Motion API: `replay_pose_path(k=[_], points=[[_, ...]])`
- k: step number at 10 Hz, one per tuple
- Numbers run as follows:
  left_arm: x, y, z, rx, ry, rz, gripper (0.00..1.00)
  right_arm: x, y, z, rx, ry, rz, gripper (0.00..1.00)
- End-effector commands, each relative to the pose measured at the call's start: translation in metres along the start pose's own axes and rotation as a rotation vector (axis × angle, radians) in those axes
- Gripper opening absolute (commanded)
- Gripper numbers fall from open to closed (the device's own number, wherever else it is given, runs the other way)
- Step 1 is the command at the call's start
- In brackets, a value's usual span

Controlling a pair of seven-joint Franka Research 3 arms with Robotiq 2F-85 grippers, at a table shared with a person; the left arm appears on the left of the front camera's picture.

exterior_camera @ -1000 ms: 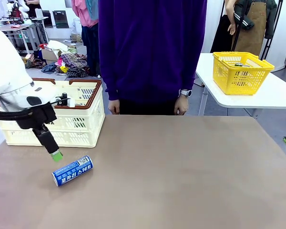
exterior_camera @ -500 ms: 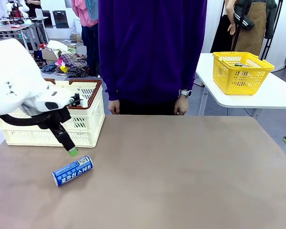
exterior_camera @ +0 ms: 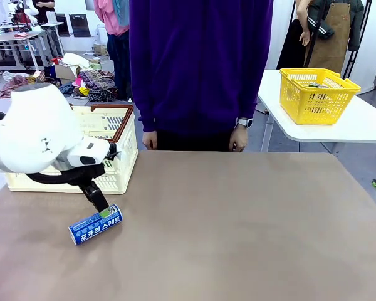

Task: Place the drinks into the Shopping basket.
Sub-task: Pick up one drink and place it into the Shopping basket.

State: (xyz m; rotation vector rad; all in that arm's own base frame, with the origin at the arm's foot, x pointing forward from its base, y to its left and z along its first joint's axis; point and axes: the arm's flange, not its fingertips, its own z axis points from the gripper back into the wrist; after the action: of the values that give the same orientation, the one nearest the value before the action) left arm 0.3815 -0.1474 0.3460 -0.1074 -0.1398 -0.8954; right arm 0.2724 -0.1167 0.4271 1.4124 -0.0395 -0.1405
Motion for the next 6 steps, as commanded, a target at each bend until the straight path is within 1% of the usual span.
replay_pose_path(k=[1, 3, 6], points=[[-0.029, -0.021, -0.023, -0.003, 0.04, 0.035, 1.0, -0.001, 0.004, 0.0, 0.016, -0.005, -0.011, 1.0], [-0.038, -0.03, -0.036, -0.04, 0.082, 0.033, 1.0, -0.001, 0.004, 0.0, 0.016, -0.005, -0.011, 1.0], [-0.039, -0.034, -0.046, -0.067, 0.095, 0.014, 1.0, -0.001, 0.004, 0.0, 0.016, -0.005, -0.011, 1.0]])
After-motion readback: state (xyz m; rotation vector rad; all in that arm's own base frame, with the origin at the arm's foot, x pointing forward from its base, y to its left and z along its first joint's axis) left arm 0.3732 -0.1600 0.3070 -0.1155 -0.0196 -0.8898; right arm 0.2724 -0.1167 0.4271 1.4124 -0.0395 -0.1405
